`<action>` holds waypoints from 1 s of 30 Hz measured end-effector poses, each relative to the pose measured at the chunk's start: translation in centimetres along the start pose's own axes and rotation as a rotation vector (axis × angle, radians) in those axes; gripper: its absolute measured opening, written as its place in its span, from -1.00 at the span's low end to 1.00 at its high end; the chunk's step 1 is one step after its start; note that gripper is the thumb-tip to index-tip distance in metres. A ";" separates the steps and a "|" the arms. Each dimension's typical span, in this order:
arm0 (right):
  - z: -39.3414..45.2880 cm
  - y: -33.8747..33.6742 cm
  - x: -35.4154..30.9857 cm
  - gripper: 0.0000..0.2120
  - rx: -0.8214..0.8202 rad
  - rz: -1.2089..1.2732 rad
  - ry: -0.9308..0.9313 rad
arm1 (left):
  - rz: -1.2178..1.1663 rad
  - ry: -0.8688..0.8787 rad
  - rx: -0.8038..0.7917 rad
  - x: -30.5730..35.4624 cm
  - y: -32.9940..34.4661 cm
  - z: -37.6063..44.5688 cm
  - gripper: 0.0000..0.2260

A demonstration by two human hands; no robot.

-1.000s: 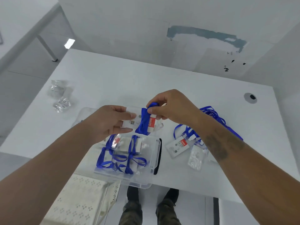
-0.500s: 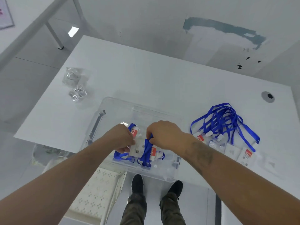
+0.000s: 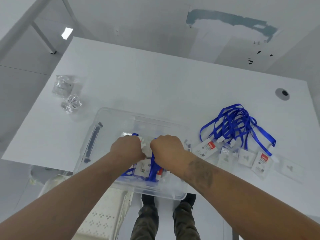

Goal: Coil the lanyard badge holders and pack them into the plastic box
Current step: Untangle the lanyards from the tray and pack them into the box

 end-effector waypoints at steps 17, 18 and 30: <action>-12.4 -3.5 22.0 -0.87 0.439 0.617 0.357 | -0.668 0.419 0.241 16.5 -7.9 -7.1 -0.91; -12.8 -2.9 23.1 -0.86 0.433 0.617 0.368 | -0.664 0.425 0.232 17.9 -7.5 -7.0 -0.92; -9.3 7.0 25.9 -0.74 0.180 0.430 0.161 | -0.401 0.221 0.059 24.5 2.4 -1.8 -0.77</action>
Point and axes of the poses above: each hand's wrist, its own z-axis towards the middle knuckle, its own y-axis out of the palm, x = y × z, the point moved 7 cm from there along z, towards the middle knuckle, and after that the axes turned 11 degrees about -z, right-handed, at the moved point
